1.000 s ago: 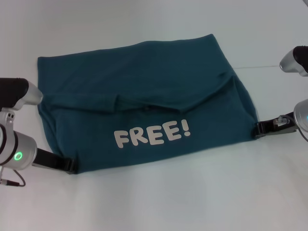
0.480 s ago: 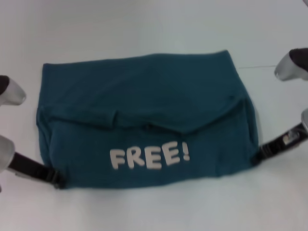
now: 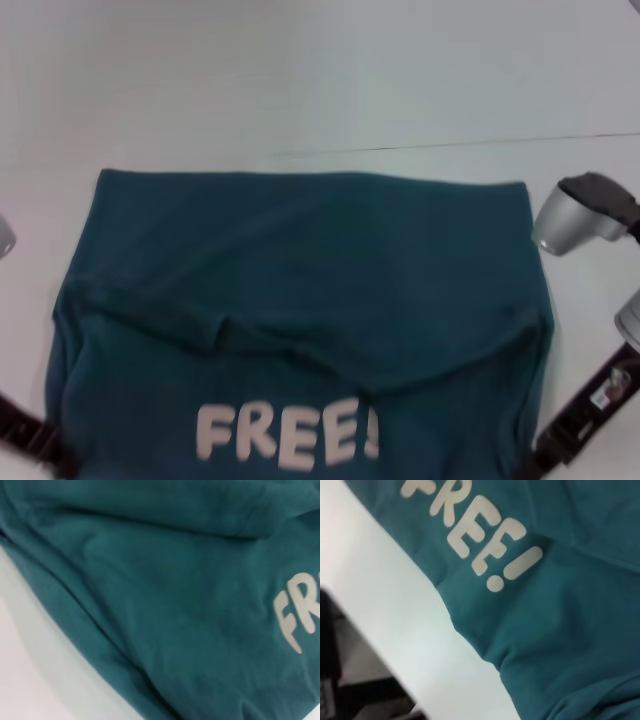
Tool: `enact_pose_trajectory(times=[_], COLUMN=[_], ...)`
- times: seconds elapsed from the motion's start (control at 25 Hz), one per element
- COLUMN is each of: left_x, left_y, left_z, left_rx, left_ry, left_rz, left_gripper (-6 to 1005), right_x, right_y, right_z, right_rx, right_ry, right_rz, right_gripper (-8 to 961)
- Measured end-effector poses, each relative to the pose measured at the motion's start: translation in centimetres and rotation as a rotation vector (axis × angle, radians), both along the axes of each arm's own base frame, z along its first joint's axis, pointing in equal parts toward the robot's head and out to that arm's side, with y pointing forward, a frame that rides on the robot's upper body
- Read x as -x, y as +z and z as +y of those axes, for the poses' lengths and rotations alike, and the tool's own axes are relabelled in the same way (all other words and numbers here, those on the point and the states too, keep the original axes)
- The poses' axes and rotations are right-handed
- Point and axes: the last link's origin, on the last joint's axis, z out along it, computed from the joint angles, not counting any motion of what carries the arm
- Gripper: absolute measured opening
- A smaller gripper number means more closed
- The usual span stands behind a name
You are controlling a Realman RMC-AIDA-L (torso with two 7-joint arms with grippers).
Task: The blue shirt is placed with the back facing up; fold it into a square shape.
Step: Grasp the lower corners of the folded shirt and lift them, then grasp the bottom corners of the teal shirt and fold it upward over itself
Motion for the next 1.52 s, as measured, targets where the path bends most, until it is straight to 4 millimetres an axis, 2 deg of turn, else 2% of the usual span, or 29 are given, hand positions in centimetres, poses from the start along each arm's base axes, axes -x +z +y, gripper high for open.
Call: enact_pose_trajectory(times=[0.28,0.8,0.96,1.16,1.52], left_x=[0.9,2.2,2.2,1.2,-0.6], left_y=[0.5,0.5,0.6,0.5,3.2], left_z=[-2.6,-5.7,-5.7,-5.0,-2.0], left_rx=[0.097,0.117,0.097,0.055,-0.162], left_ry=[0.078,0.201,0.21,0.19,0.131], left_rz=[0.0,-0.051,-0.072,-0.167,-0.371], left_gripper=[52,52,52,52,51], right_x=[-1.0,-2.6,-2.4,-1.9,-1.8], right_y=[0.5,0.5,0.3,0.9,6.4], right_z=[-1.4,-2.7,-2.7,-1.8,2.0], right_rx=[0.066,0.111,0.117,0.073,-0.209], right_ry=[-0.022,-0.073,-0.07,-0.051,-0.057], right_rz=[-0.058,-0.108,-0.1,-0.063,0.098], right_gripper=[101,101,100,100,101])
